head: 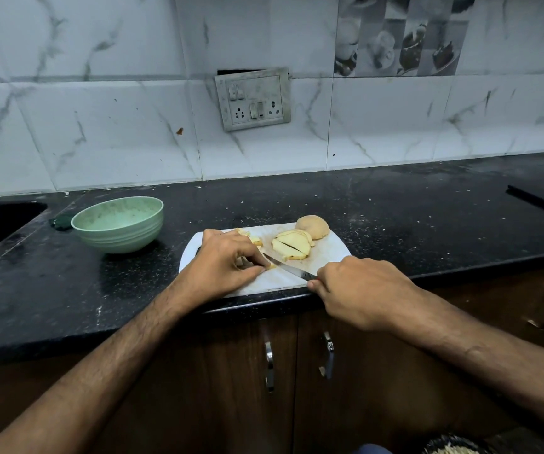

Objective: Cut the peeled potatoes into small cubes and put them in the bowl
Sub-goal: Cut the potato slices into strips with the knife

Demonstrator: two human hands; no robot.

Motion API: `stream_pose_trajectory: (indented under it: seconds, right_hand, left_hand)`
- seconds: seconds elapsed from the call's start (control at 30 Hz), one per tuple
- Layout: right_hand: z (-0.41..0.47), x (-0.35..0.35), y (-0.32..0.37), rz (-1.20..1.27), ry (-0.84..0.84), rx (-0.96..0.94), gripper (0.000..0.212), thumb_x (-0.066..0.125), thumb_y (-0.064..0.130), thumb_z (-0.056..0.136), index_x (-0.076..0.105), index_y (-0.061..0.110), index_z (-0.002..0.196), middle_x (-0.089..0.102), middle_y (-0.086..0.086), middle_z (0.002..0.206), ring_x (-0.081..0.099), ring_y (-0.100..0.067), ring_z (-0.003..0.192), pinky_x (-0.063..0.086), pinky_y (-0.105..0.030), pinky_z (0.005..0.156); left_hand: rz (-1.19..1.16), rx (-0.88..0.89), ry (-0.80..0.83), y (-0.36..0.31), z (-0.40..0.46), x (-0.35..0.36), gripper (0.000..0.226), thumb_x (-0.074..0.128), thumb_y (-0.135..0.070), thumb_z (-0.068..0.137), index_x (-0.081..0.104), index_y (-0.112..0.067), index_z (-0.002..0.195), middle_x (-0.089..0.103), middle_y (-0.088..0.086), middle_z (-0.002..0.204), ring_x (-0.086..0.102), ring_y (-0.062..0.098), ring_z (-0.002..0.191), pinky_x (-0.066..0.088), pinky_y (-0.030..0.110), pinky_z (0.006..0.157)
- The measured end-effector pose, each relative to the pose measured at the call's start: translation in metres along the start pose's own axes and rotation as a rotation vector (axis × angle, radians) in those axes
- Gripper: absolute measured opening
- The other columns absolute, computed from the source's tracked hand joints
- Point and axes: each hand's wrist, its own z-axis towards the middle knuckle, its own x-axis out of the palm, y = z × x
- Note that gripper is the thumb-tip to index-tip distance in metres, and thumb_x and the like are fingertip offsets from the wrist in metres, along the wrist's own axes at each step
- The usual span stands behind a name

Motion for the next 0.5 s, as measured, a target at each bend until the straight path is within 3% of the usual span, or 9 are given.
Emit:
stream_pose_trajectory:
  seconds: [0.17,0.3,0.4,0.5]
  right_hand:
    - [0.002,0.005,0.006,0.098,0.089,0.034,0.03,0.03,0.046,0.104,0.043,0.022,0.093,0.06,-0.005,0.107,0.045,-0.022,0.081,0.036,-0.036,0.073]
    - [0.0,0.007,0.007,0.039,0.061,0.019,0.033,0.028,0.045,0.104,0.052,0.021,0.104,0.061,-0.007,0.115,0.057,-0.028,0.1,0.037,-0.036,0.075]
    - [-0.001,0.003,0.004,-0.031,0.013,0.011,0.039,0.026,0.044,0.105,0.056,0.019,0.111,0.062,-0.006,0.115,0.059,-0.028,0.104,0.035,-0.035,0.073]
    - [-0.001,0.0,0.002,-0.002,0.011,0.025,0.038,0.027,0.045,0.105,0.055,0.02,0.105,0.062,-0.007,0.114,0.059,-0.028,0.102,0.034,-0.035,0.073]
  left_hand:
    - [-0.005,0.024,0.003,-0.003,0.002,-0.001,0.006,0.079,-0.03,0.08,0.079,-0.035,0.084,0.071,-0.023,0.081,0.064,-0.003,0.082,0.05,0.053,0.078]
    - [-0.01,0.017,0.003,-0.005,0.002,-0.003,0.004,0.078,-0.032,0.08,0.079,-0.034,0.084,0.071,-0.021,0.08,0.065,0.002,0.082,0.05,0.05,0.079]
    - [-0.038,0.005,-0.005,-0.011,0.002,-0.006,0.006,0.08,-0.029,0.08,0.075,-0.029,0.084,0.07,-0.019,0.076,0.067,0.003,0.078,0.052,0.041,0.08]
    - [-0.081,-0.043,-0.013,-0.016,0.003,-0.007,0.027,0.085,-0.017,0.077,0.061,-0.019,0.088,0.069,-0.015,0.072,0.07,0.003,0.074,0.049,0.025,0.077]
